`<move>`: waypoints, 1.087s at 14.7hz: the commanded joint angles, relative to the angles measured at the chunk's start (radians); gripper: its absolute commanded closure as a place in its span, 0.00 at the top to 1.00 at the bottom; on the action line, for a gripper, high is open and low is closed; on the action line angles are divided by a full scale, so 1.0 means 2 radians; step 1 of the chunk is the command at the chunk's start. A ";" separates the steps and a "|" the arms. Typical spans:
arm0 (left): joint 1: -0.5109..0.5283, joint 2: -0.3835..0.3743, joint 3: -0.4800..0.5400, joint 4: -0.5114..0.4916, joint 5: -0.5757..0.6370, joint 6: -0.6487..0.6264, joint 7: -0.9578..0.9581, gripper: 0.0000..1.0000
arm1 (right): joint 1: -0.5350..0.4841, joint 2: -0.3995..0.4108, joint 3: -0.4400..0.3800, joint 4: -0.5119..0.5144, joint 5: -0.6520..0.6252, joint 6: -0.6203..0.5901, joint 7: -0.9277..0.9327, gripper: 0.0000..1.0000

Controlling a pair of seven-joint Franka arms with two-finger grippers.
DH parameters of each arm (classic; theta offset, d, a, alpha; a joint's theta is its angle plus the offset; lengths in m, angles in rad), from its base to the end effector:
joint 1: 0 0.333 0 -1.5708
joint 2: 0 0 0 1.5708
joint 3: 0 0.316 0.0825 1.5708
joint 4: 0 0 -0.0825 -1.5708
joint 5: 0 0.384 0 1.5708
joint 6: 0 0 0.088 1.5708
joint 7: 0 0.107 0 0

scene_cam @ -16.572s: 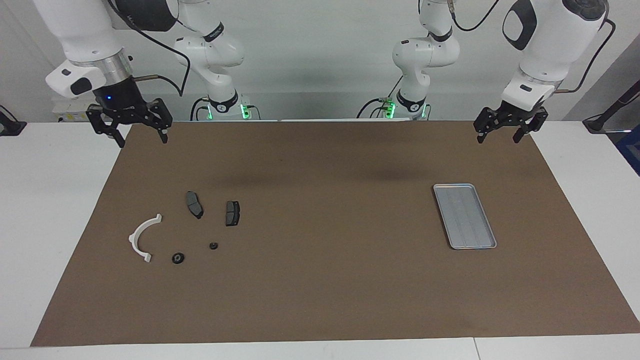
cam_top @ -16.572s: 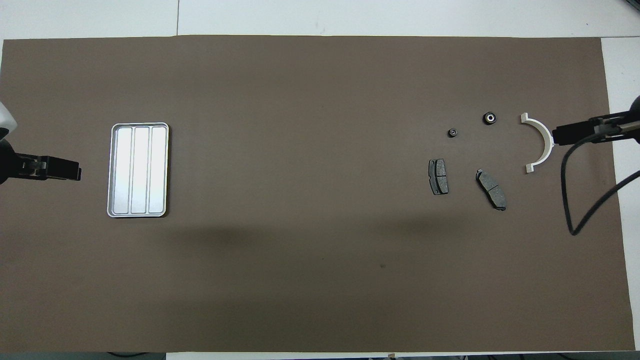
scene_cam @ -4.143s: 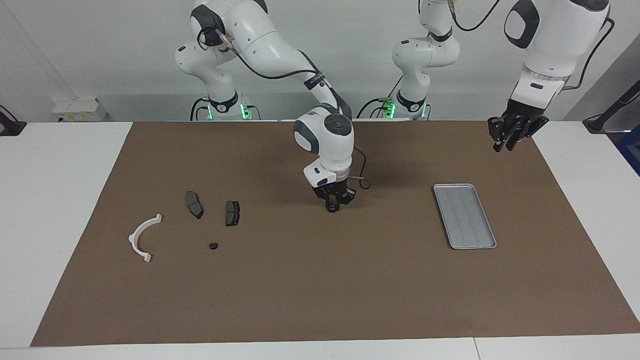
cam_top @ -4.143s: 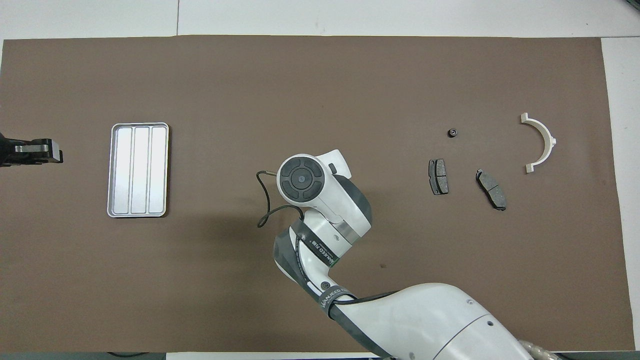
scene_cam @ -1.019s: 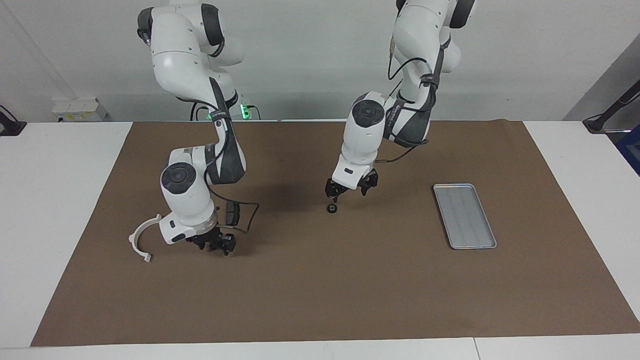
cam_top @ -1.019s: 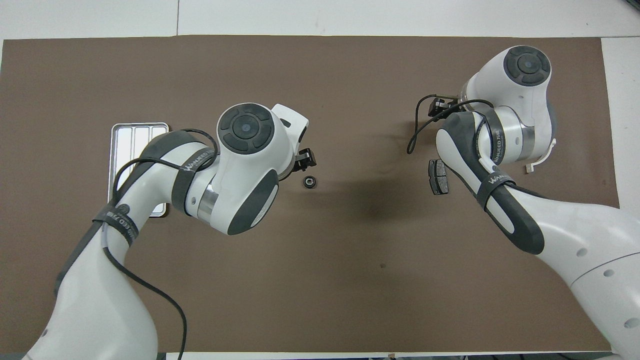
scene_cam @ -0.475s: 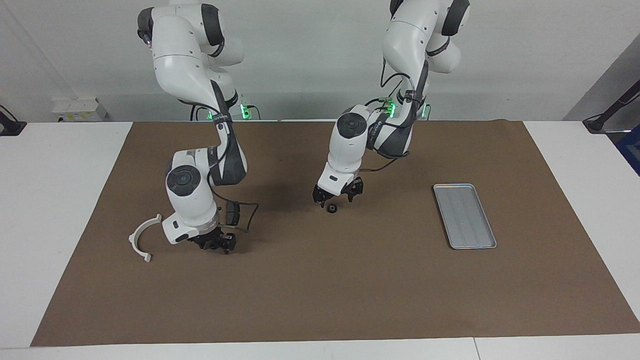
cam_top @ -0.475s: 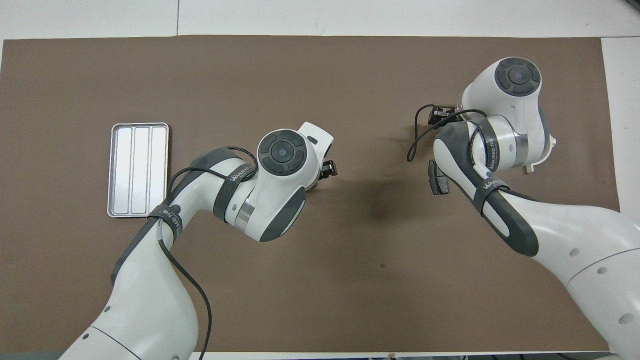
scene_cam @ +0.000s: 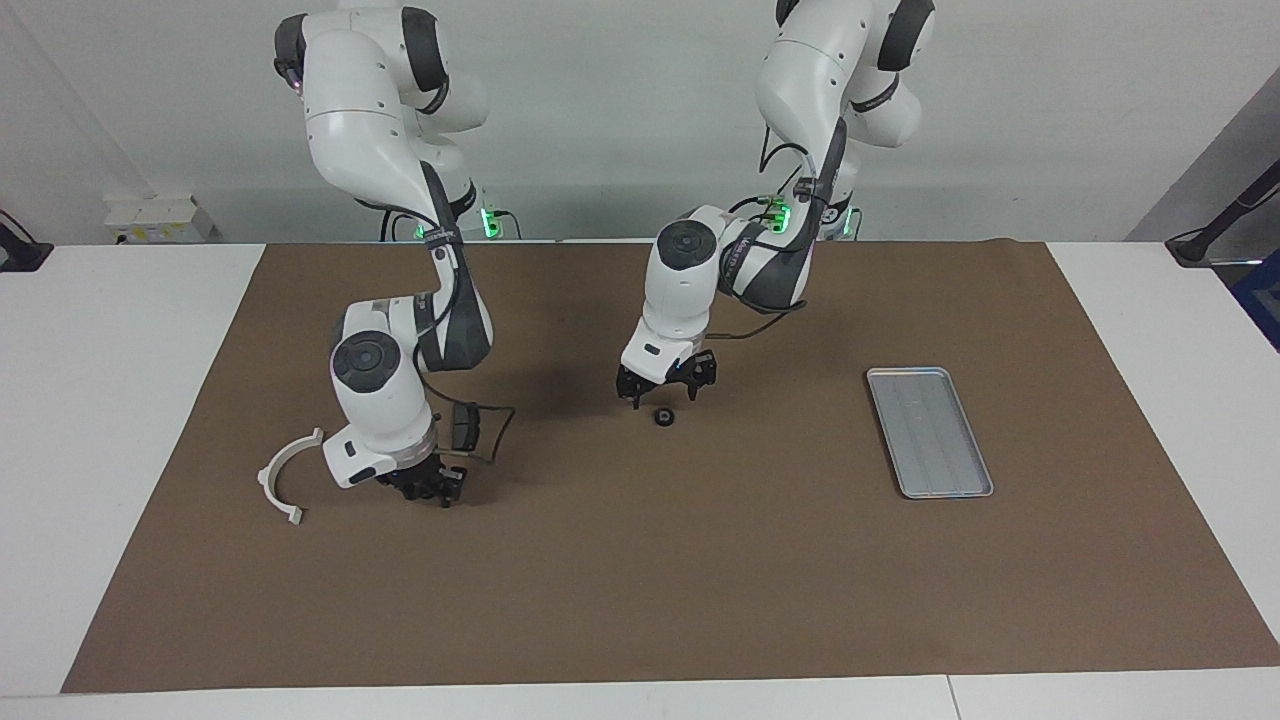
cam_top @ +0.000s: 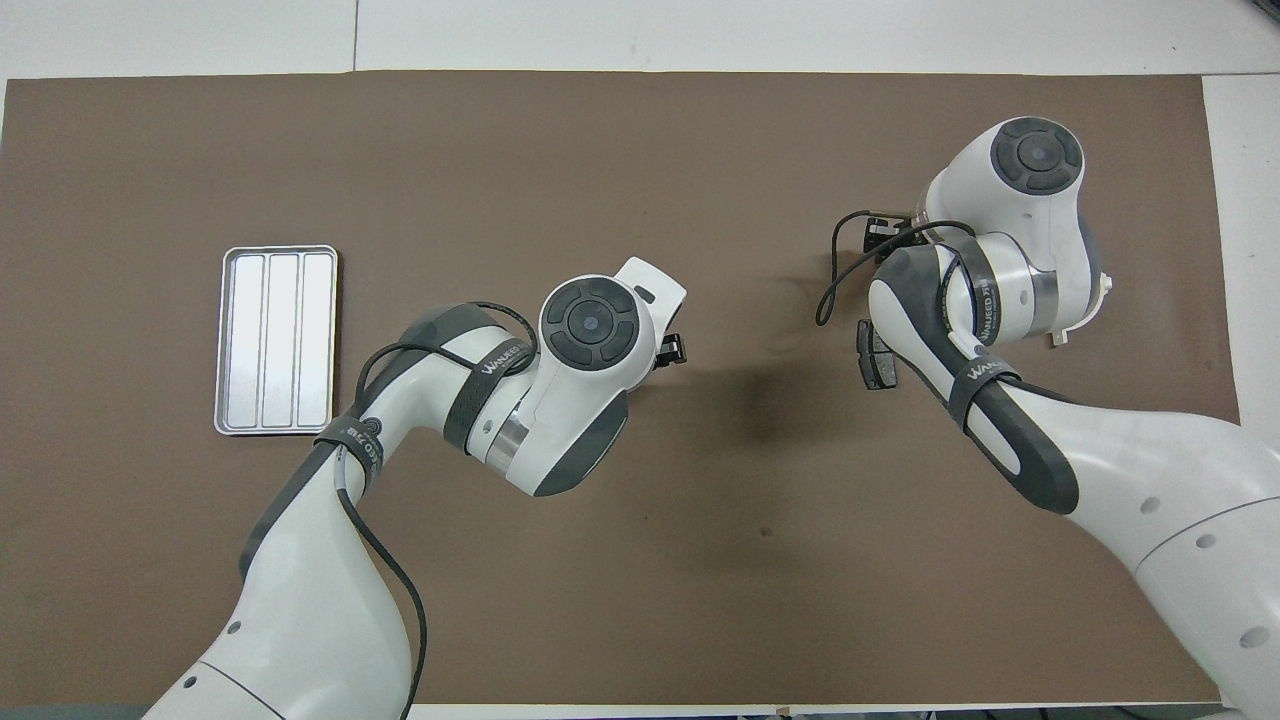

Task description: Pick bearing gear from pile to tray

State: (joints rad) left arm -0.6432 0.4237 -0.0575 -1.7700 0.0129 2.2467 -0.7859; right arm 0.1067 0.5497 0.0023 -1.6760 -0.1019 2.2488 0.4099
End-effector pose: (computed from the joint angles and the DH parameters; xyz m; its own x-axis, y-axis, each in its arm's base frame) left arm 0.5058 -0.4219 0.3283 0.9961 0.0837 0.0287 0.0822 -0.9955 0.0473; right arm 0.6771 0.0710 0.2861 0.9709 -0.2341 0.0506 -0.2371 -0.9693 0.0647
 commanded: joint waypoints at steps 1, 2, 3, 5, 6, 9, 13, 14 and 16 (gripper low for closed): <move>-0.009 -0.003 0.008 -0.009 0.007 0.022 0.014 1.00 | -0.005 -0.009 0.004 -0.016 -0.010 0.012 0.004 0.48; -0.009 -0.003 0.008 -0.015 0.007 0.029 0.014 1.00 | -0.005 -0.009 0.004 -0.016 -0.010 0.012 0.004 0.40; -0.009 -0.003 0.008 -0.021 0.007 0.038 0.017 1.00 | -0.005 -0.009 0.003 -0.016 -0.010 0.012 0.002 0.30; -0.008 -0.005 0.009 -0.041 0.007 0.059 0.022 1.00 | -0.005 -0.009 0.003 -0.016 -0.010 0.012 -0.005 0.05; -0.008 -0.005 0.009 -0.044 0.007 0.061 0.024 1.00 | -0.005 -0.009 0.004 -0.016 -0.010 0.012 -0.014 0.00; -0.008 -0.005 0.009 -0.046 0.008 0.064 0.024 1.00 | -0.006 -0.009 0.003 -0.016 -0.011 0.012 -0.018 0.00; -0.008 -0.003 0.010 -0.045 0.017 0.064 0.024 0.95 | -0.007 -0.009 0.004 -0.011 -0.021 0.005 -0.028 0.00; -0.009 -0.002 0.010 -0.045 0.029 0.064 0.023 0.95 | -0.009 -0.010 0.003 -0.010 -0.021 0.004 -0.039 0.00; -0.009 0.002 0.010 -0.044 0.033 0.059 0.022 0.95 | -0.013 -0.014 0.003 -0.006 -0.021 0.000 -0.060 0.00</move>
State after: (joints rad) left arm -0.6476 0.4257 -0.0527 -1.8434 0.0579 2.3494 -0.7442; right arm 0.1008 0.5451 0.0016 -1.6759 -0.1204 2.2503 0.3359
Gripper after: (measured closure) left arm 0.013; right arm 0.767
